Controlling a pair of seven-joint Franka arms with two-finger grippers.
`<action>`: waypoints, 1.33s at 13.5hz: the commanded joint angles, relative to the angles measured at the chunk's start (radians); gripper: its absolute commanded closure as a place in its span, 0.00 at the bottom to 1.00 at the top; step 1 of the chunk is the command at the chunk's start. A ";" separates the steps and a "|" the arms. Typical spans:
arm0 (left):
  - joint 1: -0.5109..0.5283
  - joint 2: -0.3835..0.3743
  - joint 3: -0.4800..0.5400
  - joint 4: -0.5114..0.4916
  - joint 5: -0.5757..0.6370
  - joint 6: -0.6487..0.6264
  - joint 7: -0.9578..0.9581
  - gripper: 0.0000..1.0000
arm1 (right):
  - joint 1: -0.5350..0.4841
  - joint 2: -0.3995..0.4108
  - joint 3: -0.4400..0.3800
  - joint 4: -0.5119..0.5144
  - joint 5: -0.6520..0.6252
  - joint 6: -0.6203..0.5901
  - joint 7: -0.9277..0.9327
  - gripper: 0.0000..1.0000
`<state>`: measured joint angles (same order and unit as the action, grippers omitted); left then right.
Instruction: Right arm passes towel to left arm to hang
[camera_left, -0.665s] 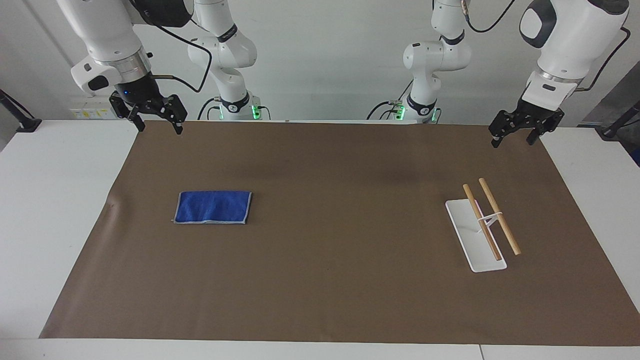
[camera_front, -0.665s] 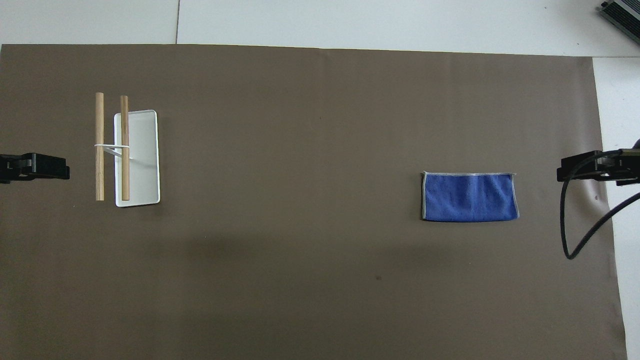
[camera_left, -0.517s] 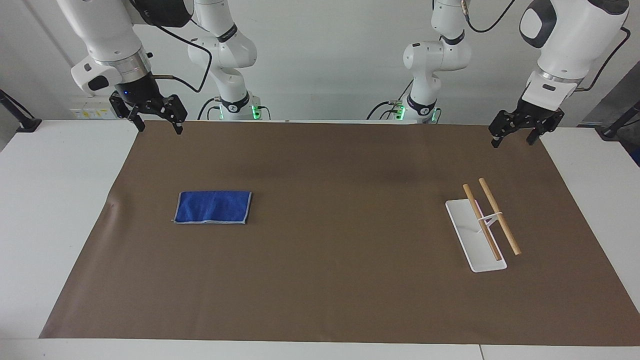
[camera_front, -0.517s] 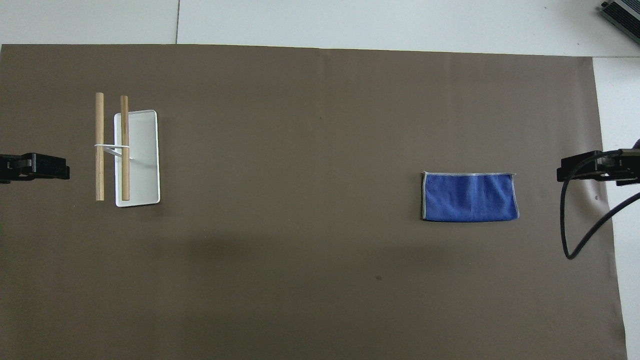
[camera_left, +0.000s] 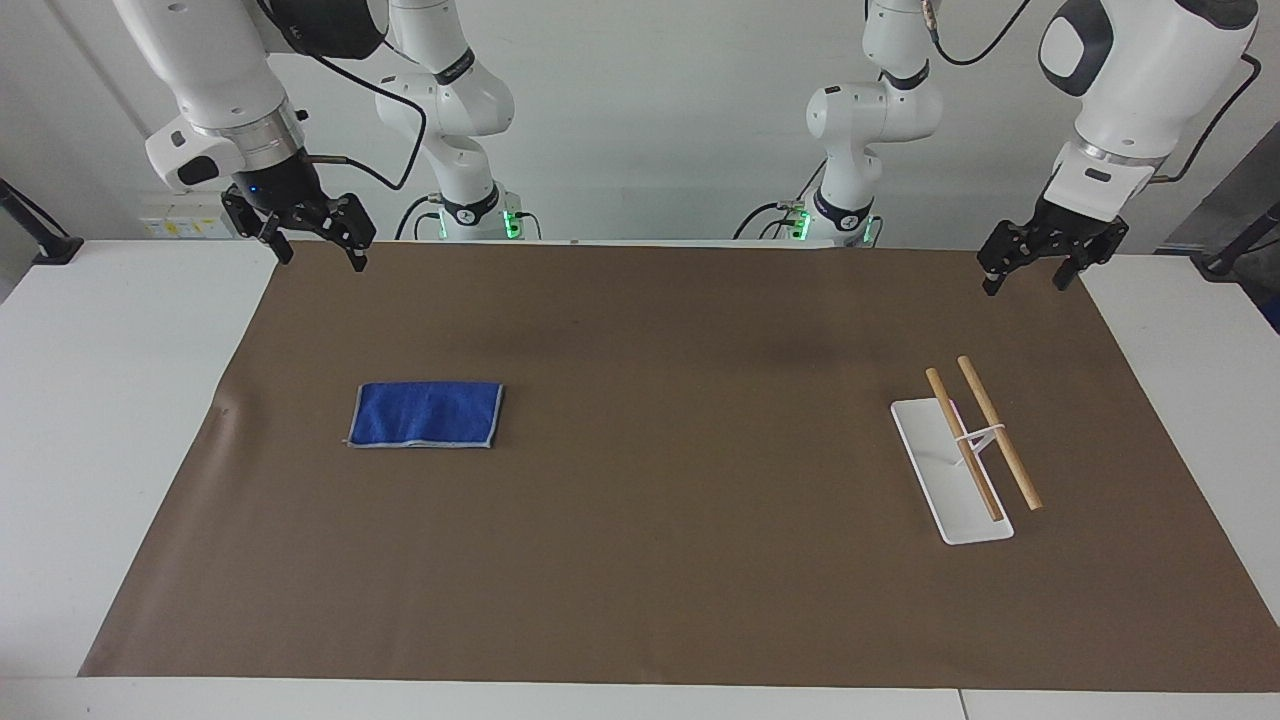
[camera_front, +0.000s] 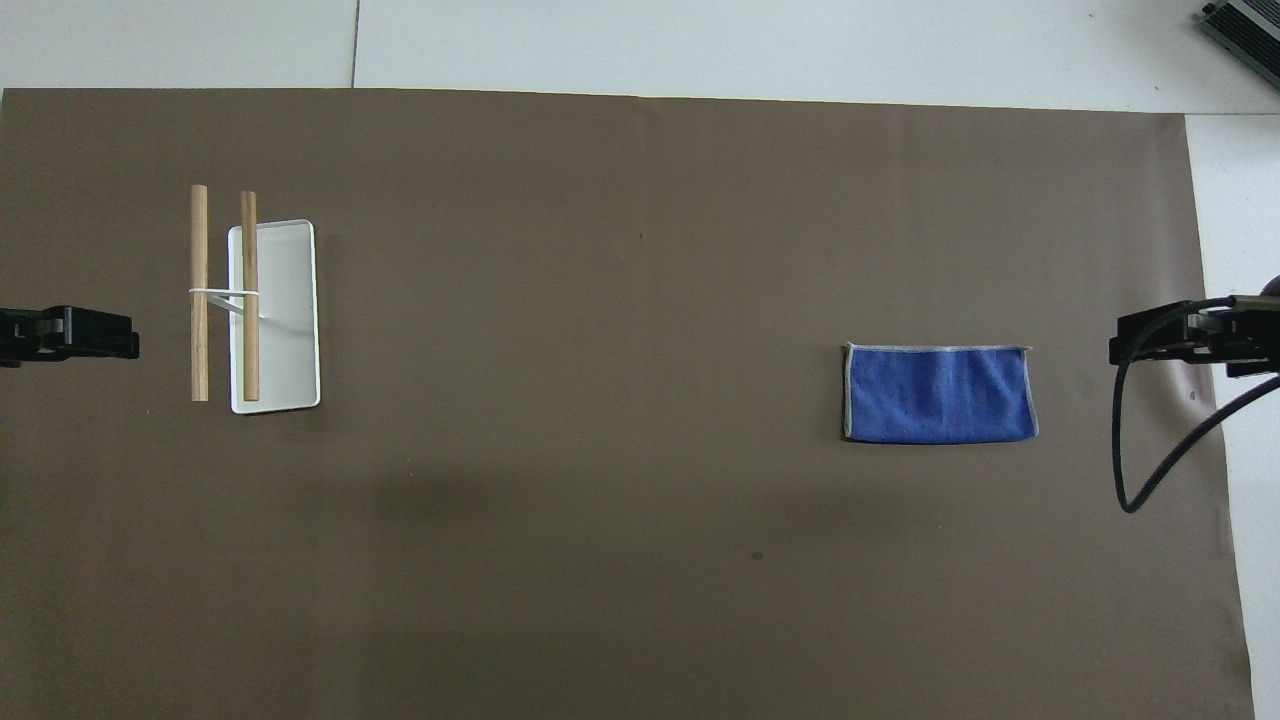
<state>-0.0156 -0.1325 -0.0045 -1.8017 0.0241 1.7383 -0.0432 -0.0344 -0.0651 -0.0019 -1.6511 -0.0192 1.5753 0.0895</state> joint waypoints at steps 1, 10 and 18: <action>0.005 -0.018 -0.003 -0.010 0.011 -0.010 0.008 0.00 | -0.010 -0.016 0.008 -0.029 0.010 0.017 0.007 0.00; 0.005 -0.018 -0.003 -0.010 0.011 -0.011 0.008 0.00 | -0.012 -0.058 0.007 -0.113 0.008 0.074 -0.004 0.00; 0.005 -0.018 -0.003 -0.010 0.011 -0.011 0.008 0.00 | -0.009 0.045 0.008 -0.280 0.010 0.423 -0.079 0.00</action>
<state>-0.0156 -0.1325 -0.0045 -1.8017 0.0241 1.7383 -0.0432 -0.0359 -0.0628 -0.0004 -1.8712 -0.0192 1.8859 0.0426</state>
